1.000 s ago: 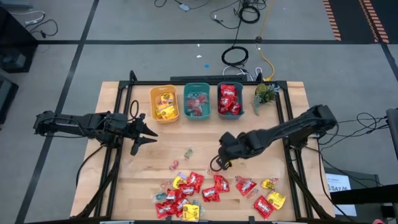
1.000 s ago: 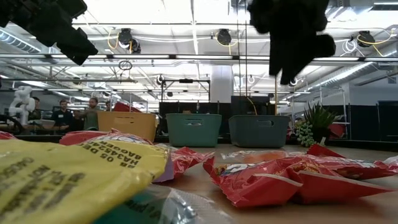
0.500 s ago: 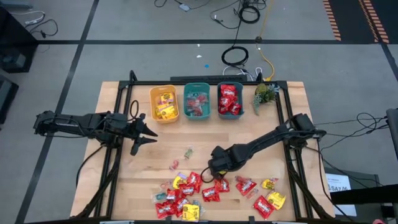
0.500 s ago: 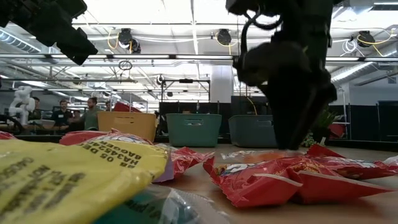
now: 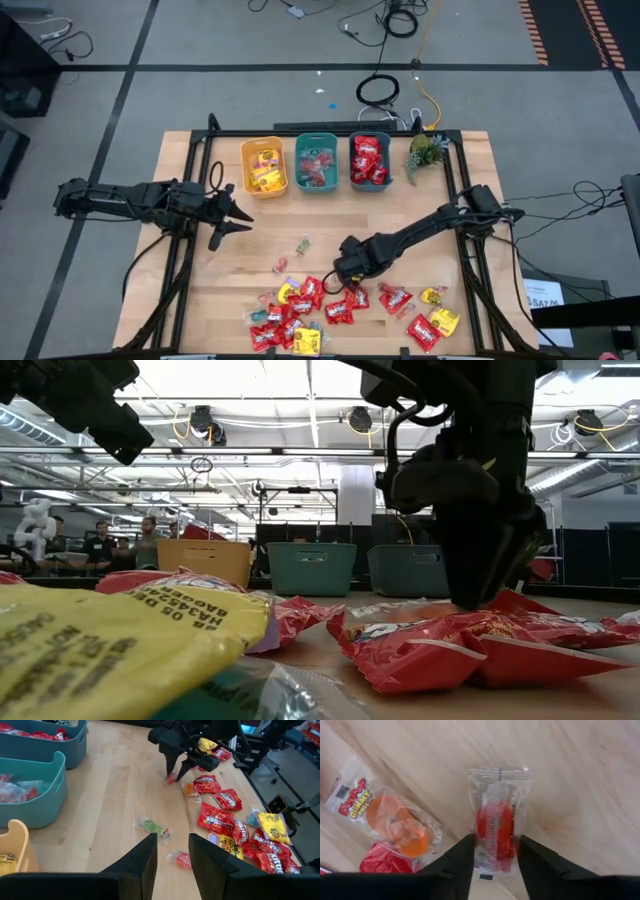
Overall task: Sort candy
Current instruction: Put the orange gummy candy into the green bin
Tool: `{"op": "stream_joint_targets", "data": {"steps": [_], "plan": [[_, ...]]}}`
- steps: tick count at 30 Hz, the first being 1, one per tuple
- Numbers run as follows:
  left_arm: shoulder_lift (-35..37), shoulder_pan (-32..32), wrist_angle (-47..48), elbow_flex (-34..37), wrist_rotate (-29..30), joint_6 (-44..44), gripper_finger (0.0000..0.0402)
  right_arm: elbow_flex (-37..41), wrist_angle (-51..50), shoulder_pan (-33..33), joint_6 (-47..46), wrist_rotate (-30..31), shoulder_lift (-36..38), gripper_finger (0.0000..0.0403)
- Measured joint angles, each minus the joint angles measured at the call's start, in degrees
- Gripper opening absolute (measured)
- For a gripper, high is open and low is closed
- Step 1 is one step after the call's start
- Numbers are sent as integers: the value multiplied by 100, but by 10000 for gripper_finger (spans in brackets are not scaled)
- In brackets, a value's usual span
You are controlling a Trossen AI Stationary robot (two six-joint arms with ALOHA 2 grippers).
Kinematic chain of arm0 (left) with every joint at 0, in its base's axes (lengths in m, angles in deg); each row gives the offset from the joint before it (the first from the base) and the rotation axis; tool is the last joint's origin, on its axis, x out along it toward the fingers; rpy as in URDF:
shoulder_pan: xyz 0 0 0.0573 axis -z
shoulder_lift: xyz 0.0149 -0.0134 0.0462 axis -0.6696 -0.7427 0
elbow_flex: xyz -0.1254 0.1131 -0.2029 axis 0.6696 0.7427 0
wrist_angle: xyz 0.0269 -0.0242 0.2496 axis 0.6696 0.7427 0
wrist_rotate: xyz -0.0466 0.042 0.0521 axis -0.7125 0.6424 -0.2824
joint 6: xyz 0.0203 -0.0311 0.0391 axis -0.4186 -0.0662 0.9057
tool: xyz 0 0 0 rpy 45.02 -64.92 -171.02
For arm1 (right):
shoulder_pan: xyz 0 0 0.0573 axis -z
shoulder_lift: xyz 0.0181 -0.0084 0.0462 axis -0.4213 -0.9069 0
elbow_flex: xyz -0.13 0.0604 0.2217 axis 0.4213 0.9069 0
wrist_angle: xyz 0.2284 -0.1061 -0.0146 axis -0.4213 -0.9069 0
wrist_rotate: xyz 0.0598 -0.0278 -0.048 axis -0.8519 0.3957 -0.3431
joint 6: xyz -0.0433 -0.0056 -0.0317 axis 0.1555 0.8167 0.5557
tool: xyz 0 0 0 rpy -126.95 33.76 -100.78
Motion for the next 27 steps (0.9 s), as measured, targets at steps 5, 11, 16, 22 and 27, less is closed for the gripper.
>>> {"op": "stream_joint_targets", "data": {"steps": [5,11,16,22,27], "plan": [[-1,1,1,0,-2,-4,121,28,12,6,57,-41,207,54],[0,1,0,0,-4,-4,121,21,-39,10,115,-20,812,8],[-2,1,-1,0,-7,-4,121,21,-185,12,-52,444,1490,2],[0,0,-5,0,-7,-4,121,19,146,325,408,1500,2207,1],[0,1,-5,0,-7,-4,121,18,1403,1247,1698,1777,2392,0]]}}
